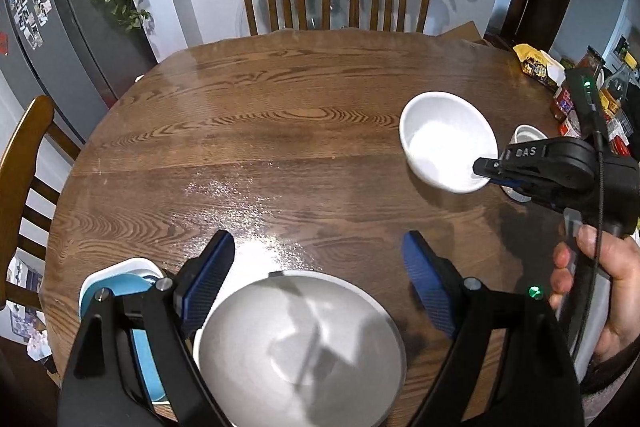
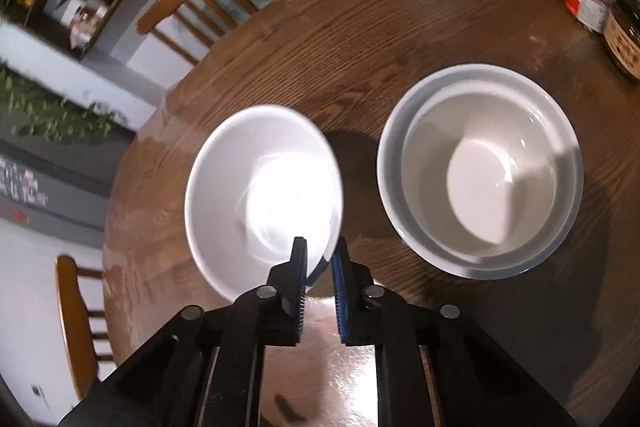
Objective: Organize plates and bowls
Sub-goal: 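Grasp the smaller white bowl rim with the right tool, then carry the smaller white bowl with the right tool toward the large white bowl, then carry the smaller white bowl with the right tool over the large white bowl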
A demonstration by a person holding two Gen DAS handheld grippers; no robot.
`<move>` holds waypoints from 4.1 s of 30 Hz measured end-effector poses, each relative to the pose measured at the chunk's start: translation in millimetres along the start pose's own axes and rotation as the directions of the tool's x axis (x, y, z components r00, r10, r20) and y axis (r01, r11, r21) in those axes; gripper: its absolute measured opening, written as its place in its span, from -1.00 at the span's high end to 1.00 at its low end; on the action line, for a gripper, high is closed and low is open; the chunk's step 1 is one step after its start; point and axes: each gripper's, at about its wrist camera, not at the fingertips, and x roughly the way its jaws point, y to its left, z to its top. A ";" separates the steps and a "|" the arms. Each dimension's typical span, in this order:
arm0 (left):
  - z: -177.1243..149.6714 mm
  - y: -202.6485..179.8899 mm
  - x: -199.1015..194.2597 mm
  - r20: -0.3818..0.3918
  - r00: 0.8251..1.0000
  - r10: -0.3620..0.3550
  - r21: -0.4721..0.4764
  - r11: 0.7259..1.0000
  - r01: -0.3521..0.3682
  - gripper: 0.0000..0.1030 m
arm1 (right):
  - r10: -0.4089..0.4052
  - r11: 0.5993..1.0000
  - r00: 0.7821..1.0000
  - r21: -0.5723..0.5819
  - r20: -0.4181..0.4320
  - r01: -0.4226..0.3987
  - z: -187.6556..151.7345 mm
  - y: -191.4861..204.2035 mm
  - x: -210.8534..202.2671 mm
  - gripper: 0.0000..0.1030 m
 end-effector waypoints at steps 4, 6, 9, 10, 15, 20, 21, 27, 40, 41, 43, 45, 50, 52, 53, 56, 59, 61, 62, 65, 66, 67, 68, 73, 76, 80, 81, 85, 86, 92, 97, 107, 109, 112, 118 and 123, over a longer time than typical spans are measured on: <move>-2.1 -5.0 0.3 -0.001 1.000 -0.016 0.015 1.000 0.016 -0.65 | 0.006 0.999 1.000 -0.040 -0.008 -0.006 -8.2 -3.7 -10.3 0.86; -3.4 -8.3 -0.7 0.000 1.000 -0.027 0.027 0.999 0.027 -0.65 | 0.008 0.998 1.000 -0.060 -0.022 -0.010 -15.3 -6.1 -16.0 0.86; -7.3 -16.4 -4.1 0.002 0.999 -0.046 0.055 0.997 0.046 -0.65 | 0.002 0.996 0.999 -0.093 -0.046 -0.006 -27.4 -12.6 -25.8 0.86; -8.8 -19.6 -5.5 0.003 0.999 -0.054 0.066 0.996 0.054 -0.65 | 0.000 0.995 0.999 -0.102 -0.053 -0.005 -30.3 -13.7 -28.2 0.86; -21.0 -38.7 -10.6 -0.007 0.994 -0.112 0.113 0.987 0.112 -0.63 | -0.009 0.991 0.996 -0.132 -0.085 -0.002 -59.7 -31.6 -48.1 0.86; -40.3 -62.6 -13.7 -0.037 0.984 -0.173 0.185 0.967 0.177 -0.62 | -0.006 0.993 0.995 -0.116 -0.099 -0.006 -87.9 -51.1 -63.2 0.86; -44.0 -66.6 -14.1 -0.045 0.982 -0.183 0.196 0.962 0.188 -0.61 | -0.006 0.994 0.995 -0.109 -0.101 -0.005 -91.9 -54.4 -65.4 0.86; -54.7 -83.6 -8.8 -0.117 0.962 -0.245 0.217 0.939 0.266 -0.46 | -0.019 0.996 0.996 -0.092 -0.093 0.010 -111.0 -72.2 -81.3 0.86; -81.6 -110.9 16.7 -0.276 0.936 -0.218 0.271 0.917 0.293 0.30 | 0.008 0.998 0.996 -0.062 -0.094 -0.014 -126.3 -83.4 -81.6 0.86; -83.3 -110.7 17.1 -0.279 0.936 -0.213 0.274 0.917 0.290 0.38 | 0.007 0.998 0.996 -0.065 -0.093 -0.013 -126.3 -82.8 -81.4 0.86; -85.7 -110.5 17.7 -0.289 0.932 -0.217 0.273 0.915 0.298 0.51 | 0.012 0.997 0.995 -0.072 -0.095 -0.019 -127.1 -83.4 -82.0 0.86; -87.0 -110.2 19.1 -0.296 0.931 -0.216 0.272 0.915 0.299 0.64 | 0.017 0.997 0.995 -0.079 -0.101 -0.025 -128.1 -83.4 -81.2 0.86; -86.5 -111.1 21.2 -0.304 0.928 -0.218 0.263 0.916 0.302 0.79 | 0.024 0.995 0.994 -0.095 -0.104 -0.034 -129.7 -78.8 -79.8 0.86; -87.1 -110.8 21.2 -0.303 0.927 -0.218 0.259 0.918 0.301 0.79 | 0.018 0.995 0.995 -0.099 -0.102 -0.028 -130.4 -76.9 -79.1 0.86; -86.9 -110.9 21.2 -0.303 0.928 -0.219 0.257 0.918 0.301 0.79 | 0.017 0.995 0.995 -0.100 -0.101 -0.027 -131.0 -76.5 -78.8 0.86; -86.9 -109.8 19.2 -0.296 0.930 -0.218 0.255 0.920 0.297 0.79 | 0.006 0.995 0.995 -0.101 -0.102 -0.017 -133.9 -77.0 -80.8 0.86; -85.7 -108.0 12.4 -0.277 0.936 -0.219 0.262 0.920 0.293 0.79 | 0.010 0.994 0.996 -0.107 -0.093 -0.020 -135.9 -75.0 -85.3 0.86; -84.0 -106.2 5.5 -0.261 0.939 -0.226 0.261 0.919 0.294 0.79 | 0.015 0.994 0.997 -0.111 -0.081 -0.024 -135.6 -72.8 -90.3 0.86; -83.3 -104.6 2.4 -0.252 0.940 -0.228 0.262 0.920 0.293 0.79 | 0.016 0.993 0.997 -0.114 -0.076 -0.025 -135.8 -71.5 -92.4 0.86; -80.6 -98.9 -7.7 -0.226 0.946 -0.232 0.256 0.923 0.287 0.79 | 0.027 0.991 0.998 -0.130 -0.054 -0.034 -135.9 -64.1 -101.8 0.86; -79.4 -96.3 -11.3 -0.217 0.948 -0.234 0.251 0.925 0.286 0.79 | 0.029 0.990 0.998 -0.134 -0.049 -0.035 -136.3 -61.7 -103.7 0.86; -78.4 -93.9 -14.1 -0.211 0.949 -0.236 0.247 0.926 0.285 0.79 | 0.032 0.989 0.999 -0.143 -0.041 -0.038 -136.5 -58.2 -107.0 0.86; -77.1 -90.8 -17.3 -0.203 0.950 -0.237 0.241 0.928 0.283 0.79 | 0.036 0.988 0.999 -0.148 -0.036 -0.041 -136.5 -55.9 -109.0 0.86; -72.7 -78.8 -32.0 -0.161 0.959 -0.235 0.225 0.937 0.267 0.79 | 0.056 0.981 0.998 -0.183 -0.015 -0.057 -136.7 -41.0 -119.9 0.86; -70.8 -68.2 -40.2 -0.134 0.964 -0.228 0.212 0.944 0.253 0.79 | 0.068 0.976 0.998 -0.206 -0.010 -0.069 -136.9 -31.2 -123.7 0.86; -68.7 -57.2 -47.8 -0.106 0.970 -0.217 0.193 0.953 0.234 0.79 | 0.082 0.968 0.997 -0.236 -0.012 -0.082 -137.9 -12.9 -123.6 0.86; -68.0 -53.3 -49.8 -0.098 0.972 -0.214 0.187 0.955 0.229 0.79 | 0.086 0.966 0.996 -0.242 -0.013 -0.087 -137.8 -9.4 -123.5 0.86; -66.2 -37.4 -57.1 -0.070 0.977 -0.201 0.160 0.964 0.210 0.79 | 0.102 0.956 0.995 -0.276 -0.016 -0.102 -138.7 8.1 -123.7 0.86; -65.7 -34.4 -58.5 -0.064 0.978 -0.198 0.154 0.966 0.206 0.79 | 0.105 0.953 0.994 -0.285 -0.015 -0.105 -139.5 12.3 -123.7 0.86; -63.5 -13.4 -66.5 -0.034 0.983 -0.183 0.117 0.976 0.186 0.79 | 0.113 0.936 0.993 -0.333 -0.019 -0.113 -142.7 37.3 -122.4 0.86; -62.5 2.6 -72.5 -0.013 0.986 -0.168 0.096 0.981 0.169 0.79 | 0.120 0.925 0.992 -0.362 -0.023 -0.120 -145.8 54.9 -120.8 0.86; -61.9 31.1 -79.5 0.012 0.986 -0.164 0.037 0.986 0.164 0.79 | 0.115 0.899 0.993 -0.423 -0.029 -0.117 -149.1 86.8 -117.9 0.86; -61.8 36.2 -80.6 0.017 0.987 -0.161 0.027 0.987 0.161 0.79 | 0.113 0.893 0.993 -0.434 -0.032 -0.116 -149.6 92.1 -117.0 0.85; -61.7 42.7 -81.1 0.022 0.987 -0.161 0.013 0.987 0.161 0.79 | 0.111 0.887 0.993 -0.447 -0.036 -0.115 -149.9 97.9 -115.4 0.85; -63.4 51.8 -77.5 0.019 0.988 -0.152 -0.007 0.988 0.152 0.79 | 0.105 0.878 0.993 -0.465 -0.050 -0.116 -151.7 107.0 -109.5 0.85; -65.1 58.0 -73.0 0.007 0.990 -0.140 -0.017 0.990 0.140 0.79 | 0.102 0.873 0.993 -0.473 -0.064 -0.120 -153.3 113.3 -103.2 0.85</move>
